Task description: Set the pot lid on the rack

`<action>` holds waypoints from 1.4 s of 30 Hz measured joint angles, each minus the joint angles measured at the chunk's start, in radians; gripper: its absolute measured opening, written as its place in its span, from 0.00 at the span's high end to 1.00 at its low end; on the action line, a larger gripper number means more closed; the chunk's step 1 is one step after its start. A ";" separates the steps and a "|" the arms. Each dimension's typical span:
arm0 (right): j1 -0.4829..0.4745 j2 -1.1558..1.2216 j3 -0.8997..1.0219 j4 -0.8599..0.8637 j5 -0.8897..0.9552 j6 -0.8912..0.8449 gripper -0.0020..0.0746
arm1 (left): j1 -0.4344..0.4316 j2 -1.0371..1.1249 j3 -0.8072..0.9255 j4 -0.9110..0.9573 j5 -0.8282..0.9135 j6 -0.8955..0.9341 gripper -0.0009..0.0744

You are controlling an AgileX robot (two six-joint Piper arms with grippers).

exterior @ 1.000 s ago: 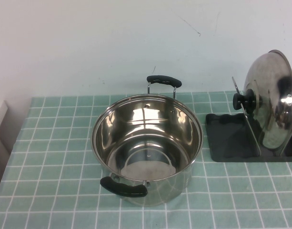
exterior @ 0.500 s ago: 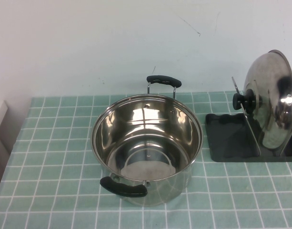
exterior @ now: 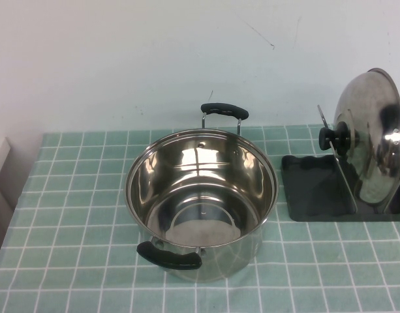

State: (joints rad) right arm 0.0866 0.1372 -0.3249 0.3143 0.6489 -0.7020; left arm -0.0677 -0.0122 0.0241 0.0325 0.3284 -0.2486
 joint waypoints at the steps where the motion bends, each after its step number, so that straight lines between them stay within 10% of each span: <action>1: 0.000 0.000 0.000 0.000 0.000 0.000 0.97 | 0.000 0.000 0.000 0.000 0.000 0.000 0.99; 23: 0.000 -0.004 0.005 -0.014 -0.049 0.021 0.97 | 0.000 0.000 0.000 0.002 0.004 0.000 0.99; 42: -0.101 -0.147 0.333 -0.297 -0.212 0.579 0.97 | 0.000 0.000 0.000 0.002 0.004 0.000 0.99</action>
State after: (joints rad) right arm -0.0146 -0.0099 0.0085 0.0176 0.4374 -0.1230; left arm -0.0677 -0.0122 0.0241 0.0347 0.3324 -0.2486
